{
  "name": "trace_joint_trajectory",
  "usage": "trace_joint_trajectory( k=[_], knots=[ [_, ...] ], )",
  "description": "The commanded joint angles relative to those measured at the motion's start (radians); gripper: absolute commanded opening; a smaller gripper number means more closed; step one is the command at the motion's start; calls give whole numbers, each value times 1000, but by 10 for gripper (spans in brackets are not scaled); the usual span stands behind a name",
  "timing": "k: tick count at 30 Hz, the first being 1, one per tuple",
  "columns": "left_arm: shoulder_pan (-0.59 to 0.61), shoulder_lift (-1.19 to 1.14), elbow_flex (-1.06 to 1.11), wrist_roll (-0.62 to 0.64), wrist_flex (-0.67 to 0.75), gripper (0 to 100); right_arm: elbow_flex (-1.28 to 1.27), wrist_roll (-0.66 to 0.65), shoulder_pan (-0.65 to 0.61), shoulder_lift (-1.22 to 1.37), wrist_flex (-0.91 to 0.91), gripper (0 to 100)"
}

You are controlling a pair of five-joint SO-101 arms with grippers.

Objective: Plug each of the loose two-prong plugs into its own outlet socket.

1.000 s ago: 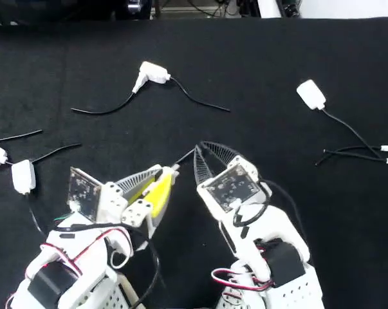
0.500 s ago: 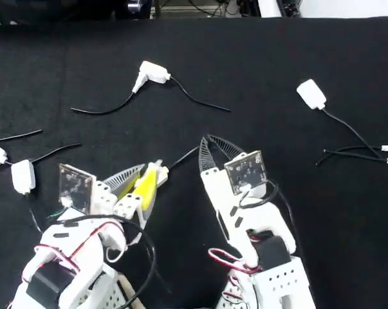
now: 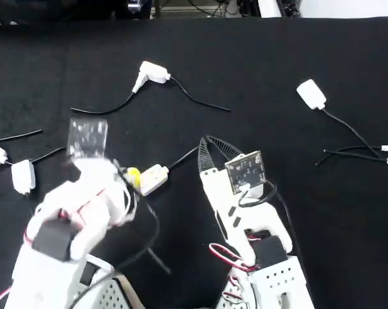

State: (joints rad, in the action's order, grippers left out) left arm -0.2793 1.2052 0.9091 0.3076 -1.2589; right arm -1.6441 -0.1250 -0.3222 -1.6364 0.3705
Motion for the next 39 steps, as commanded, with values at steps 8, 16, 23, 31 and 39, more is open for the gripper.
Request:
trace_joint_trajectory(
  k=[8,16,23,31,39],
  knots=[
    [71,-362,-170,324,0,28,-12,0,8,-2,-21,12],
    [71,-519,-262,476,0,28,-12,0,8,-2,-21,12],
    [71,-713,-361,488,-9,28,-25,0,8,-2,-51,12],
    [62,-962,-552,485,-149,29,-27,0,8,-2,-52,12],
    [47,-1013,-638,488,-187,28,-31,0,8,-2,-64,12]
  ],
)
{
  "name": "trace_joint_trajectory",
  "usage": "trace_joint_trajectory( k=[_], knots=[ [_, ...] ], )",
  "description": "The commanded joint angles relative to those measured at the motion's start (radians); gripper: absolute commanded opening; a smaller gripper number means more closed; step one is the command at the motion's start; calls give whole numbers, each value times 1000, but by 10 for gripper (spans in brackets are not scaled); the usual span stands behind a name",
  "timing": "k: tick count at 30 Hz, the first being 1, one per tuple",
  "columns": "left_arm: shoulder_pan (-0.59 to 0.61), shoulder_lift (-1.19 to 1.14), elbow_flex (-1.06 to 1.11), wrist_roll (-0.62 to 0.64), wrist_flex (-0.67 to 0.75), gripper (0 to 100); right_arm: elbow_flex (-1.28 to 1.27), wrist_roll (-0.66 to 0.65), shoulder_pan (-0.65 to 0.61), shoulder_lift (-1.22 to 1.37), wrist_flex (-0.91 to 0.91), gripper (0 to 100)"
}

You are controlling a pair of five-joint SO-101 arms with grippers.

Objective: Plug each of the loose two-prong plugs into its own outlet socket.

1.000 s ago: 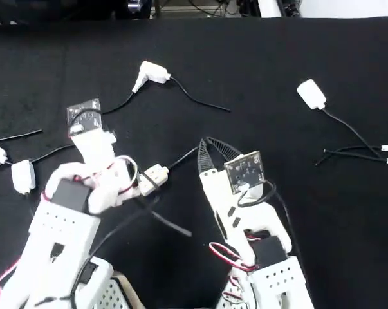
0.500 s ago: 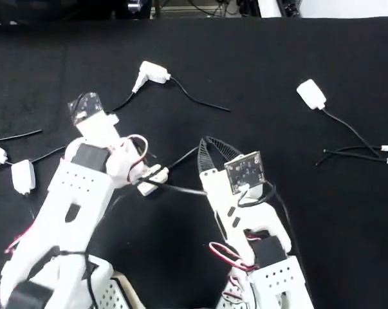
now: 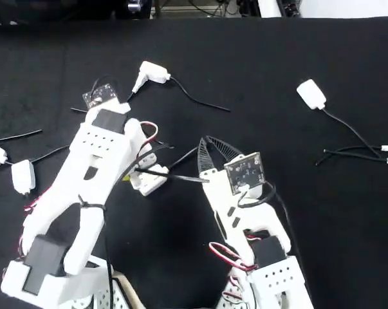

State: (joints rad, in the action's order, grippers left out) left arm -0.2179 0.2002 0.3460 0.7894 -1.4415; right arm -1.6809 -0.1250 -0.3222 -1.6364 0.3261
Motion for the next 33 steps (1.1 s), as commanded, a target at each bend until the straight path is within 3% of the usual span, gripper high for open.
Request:
trace_joint_trajectory(
  k=[1,5,9,15,20,28,33],
  knots=[
    [-22,-9,-79,6,-3,28,5,0,8,-2,-20,12],
    [-54,-11,-79,8,9,28,12,0,37,-2,-18,12],
    [-47,-34,-82,31,9,28,45,8,161,-2,-6,12],
    [-39,-130,-114,75,11,28,101,8,327,-4,164,12],
    [-41,-132,-131,100,3,28,64,2,376,-4,227,12],
    [62,-98,-122,137,9,28,-13,2,384,-4,132,13],
    [62,-101,-122,141,9,28,-16,5,384,-4,129,13]
  ],
)
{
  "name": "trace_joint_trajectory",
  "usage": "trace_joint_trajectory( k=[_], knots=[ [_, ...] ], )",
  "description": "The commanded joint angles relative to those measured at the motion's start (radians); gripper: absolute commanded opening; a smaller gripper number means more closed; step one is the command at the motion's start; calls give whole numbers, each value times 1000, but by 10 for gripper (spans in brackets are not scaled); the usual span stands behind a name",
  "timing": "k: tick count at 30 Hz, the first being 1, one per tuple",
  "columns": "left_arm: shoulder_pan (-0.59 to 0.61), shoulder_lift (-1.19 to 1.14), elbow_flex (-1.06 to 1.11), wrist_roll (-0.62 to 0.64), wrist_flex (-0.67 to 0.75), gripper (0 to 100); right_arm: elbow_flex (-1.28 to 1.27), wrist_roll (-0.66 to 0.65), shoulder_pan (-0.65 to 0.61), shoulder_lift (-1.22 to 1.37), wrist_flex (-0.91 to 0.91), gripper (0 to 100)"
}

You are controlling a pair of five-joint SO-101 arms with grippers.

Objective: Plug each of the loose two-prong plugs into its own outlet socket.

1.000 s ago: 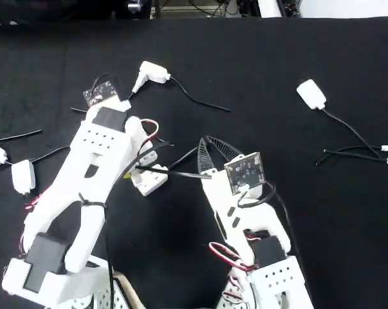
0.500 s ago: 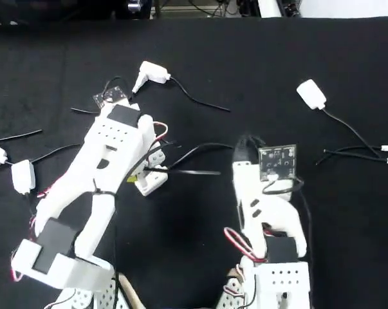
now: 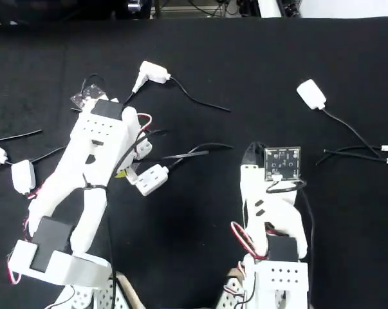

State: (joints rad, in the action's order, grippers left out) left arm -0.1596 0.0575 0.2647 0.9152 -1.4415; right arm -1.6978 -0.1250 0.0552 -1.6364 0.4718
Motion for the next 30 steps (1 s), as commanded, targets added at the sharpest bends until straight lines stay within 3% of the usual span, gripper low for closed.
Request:
trace_joint_trajectory(
  k=[1,10,18,25,30],
  knots=[
    [-4,41,-41,17,9,28,1,5,6,-4,-17,13],
    [-97,41,-2,107,11,28,2,2,5,-4,-17,13],
    [-99,40,-2,172,11,28,4,2,5,-4,-17,13],
    [-70,40,93,172,161,28,7,3,5,-4,-17,13],
    [-50,49,96,167,181,28,7,3,5,-4,-15,13]
  ],
)
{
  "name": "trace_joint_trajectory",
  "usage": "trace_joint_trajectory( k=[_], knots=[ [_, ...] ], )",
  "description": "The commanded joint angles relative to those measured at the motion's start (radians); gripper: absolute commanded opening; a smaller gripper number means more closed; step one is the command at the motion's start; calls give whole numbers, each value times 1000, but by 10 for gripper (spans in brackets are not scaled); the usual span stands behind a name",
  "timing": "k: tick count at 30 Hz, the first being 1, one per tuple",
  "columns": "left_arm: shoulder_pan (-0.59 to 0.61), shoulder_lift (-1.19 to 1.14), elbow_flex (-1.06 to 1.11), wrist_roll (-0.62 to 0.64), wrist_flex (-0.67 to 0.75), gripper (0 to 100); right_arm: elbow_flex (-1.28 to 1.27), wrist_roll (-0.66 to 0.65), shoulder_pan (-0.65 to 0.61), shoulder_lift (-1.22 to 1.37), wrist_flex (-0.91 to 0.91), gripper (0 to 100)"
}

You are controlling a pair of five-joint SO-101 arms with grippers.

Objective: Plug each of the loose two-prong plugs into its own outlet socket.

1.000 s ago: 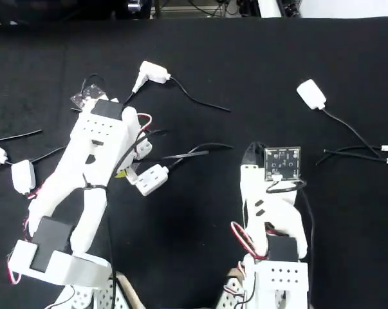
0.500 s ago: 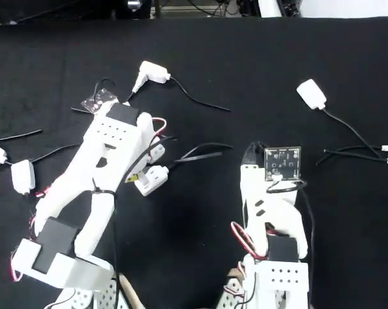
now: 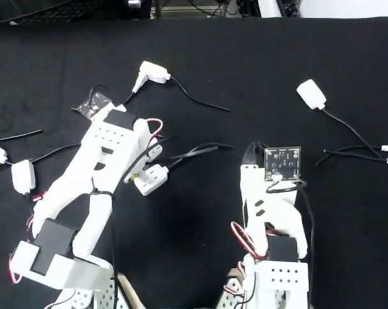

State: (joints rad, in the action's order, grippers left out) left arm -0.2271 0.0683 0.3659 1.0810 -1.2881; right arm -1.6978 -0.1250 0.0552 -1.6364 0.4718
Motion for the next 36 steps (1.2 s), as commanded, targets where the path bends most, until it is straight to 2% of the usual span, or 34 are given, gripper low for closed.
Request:
trace_joint_trajectory(
  k=[1,7,11,18,26,36],
  knots=[
    [16,38,-8,2,28,28,7,3,5,-4,-15,13],
    [28,31,-31,-2,18,28,7,3,5,-4,-15,13],
    [41,31,-22,-52,15,29,7,3,5,-4,-15,13],
    [47,32,-25,-55,-58,29,7,5,5,-4,-17,13],
    [-27,38,-33,-57,-54,29,7,5,5,-4,-17,13],
    [-19,40,-65,-57,-64,29,8,5,5,-4,-17,13]
  ],
)
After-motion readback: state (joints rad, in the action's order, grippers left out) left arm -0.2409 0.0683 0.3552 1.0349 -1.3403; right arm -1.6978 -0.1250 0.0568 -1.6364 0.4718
